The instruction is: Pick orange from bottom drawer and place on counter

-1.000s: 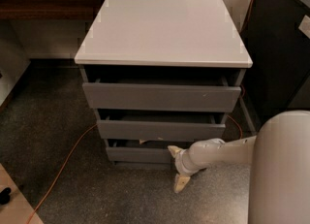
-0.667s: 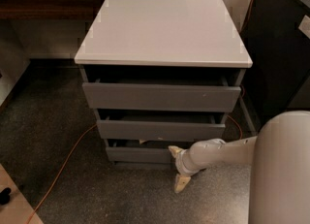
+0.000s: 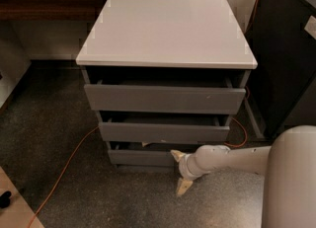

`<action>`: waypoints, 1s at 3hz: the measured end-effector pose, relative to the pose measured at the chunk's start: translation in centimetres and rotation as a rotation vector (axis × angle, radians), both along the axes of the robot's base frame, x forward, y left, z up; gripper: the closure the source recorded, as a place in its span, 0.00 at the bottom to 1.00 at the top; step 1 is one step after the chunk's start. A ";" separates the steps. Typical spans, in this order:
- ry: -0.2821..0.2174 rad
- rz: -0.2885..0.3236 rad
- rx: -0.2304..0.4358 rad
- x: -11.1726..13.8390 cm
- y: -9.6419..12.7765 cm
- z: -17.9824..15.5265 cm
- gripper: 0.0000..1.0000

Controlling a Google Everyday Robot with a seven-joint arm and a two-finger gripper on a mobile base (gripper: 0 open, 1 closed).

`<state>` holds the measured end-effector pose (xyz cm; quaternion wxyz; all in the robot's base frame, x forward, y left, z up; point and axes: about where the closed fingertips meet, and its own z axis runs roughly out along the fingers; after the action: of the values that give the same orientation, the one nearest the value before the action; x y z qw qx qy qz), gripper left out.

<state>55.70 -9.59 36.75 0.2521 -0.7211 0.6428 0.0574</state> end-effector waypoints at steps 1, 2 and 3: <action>0.009 -0.004 0.031 0.8 0.1 -2.8 0.00; 0.009 -0.009 0.052 1.7 0.2 -5.4 0.00; 0.003 -0.015 0.074 2.4 0.1 -7.5 0.00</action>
Offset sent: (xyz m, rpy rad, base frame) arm 0.0285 -0.0001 -0.0832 0.0747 0.0038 -0.0182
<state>58.10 -9.49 29.29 0.2779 -0.7062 0.6462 0.0802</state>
